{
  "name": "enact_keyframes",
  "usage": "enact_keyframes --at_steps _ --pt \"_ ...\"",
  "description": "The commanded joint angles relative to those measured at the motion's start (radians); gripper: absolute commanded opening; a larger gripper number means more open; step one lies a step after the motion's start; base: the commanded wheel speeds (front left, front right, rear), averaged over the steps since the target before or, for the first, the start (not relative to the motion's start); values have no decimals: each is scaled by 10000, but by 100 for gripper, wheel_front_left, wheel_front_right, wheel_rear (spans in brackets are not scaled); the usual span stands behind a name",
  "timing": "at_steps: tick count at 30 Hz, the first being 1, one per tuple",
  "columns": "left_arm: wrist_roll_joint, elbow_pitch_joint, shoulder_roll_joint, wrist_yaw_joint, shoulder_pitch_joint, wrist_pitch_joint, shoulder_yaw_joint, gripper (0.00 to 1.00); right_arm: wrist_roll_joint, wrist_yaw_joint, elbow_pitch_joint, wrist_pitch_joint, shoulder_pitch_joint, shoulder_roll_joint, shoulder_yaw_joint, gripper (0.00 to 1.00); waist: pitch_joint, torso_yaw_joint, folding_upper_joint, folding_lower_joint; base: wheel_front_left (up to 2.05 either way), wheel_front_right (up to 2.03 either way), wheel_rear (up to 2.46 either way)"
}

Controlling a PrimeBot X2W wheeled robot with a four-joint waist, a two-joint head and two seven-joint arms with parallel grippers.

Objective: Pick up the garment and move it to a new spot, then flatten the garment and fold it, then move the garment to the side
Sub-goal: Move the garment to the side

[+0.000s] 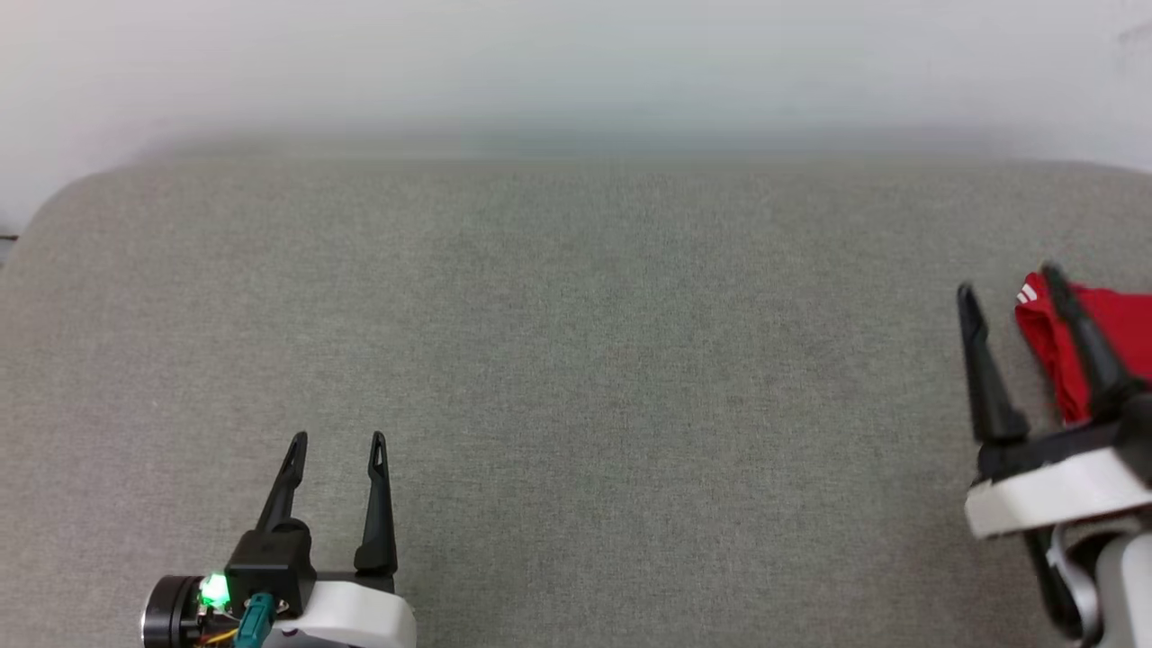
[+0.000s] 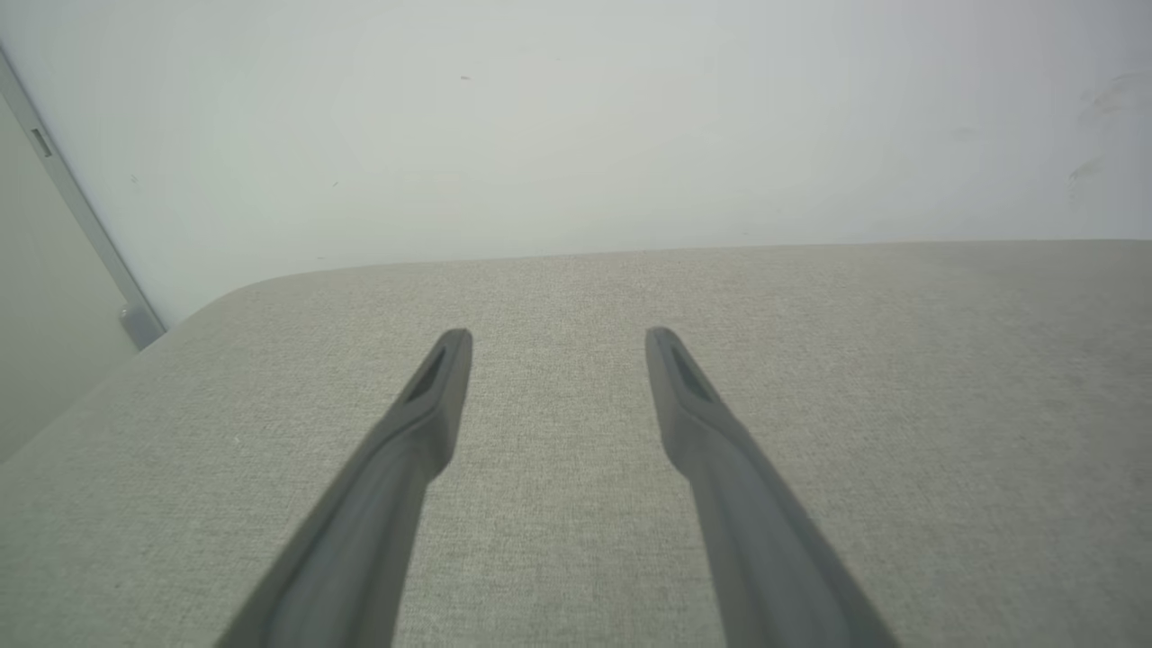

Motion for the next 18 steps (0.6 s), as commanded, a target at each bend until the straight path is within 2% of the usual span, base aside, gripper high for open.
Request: enact_keyframes --at_steps 1,8,18 --pt "10 26 -28 -31 112 -22 -13 100 35 -15 49 -46 251 80 45 100 -152 36 0 1 0 0 0" --pt "41 204 -82 -125 385 -22 -35 100 -14 -15 92 -258 1690 897 -50 100 -704 98 0 1 0 0 0" --pt "-85 288 -138 -357 742 -22 -24 100 -191 -15 -358 -189 2903 1458 -338 100 -1111 114 0 1 0 0 0"
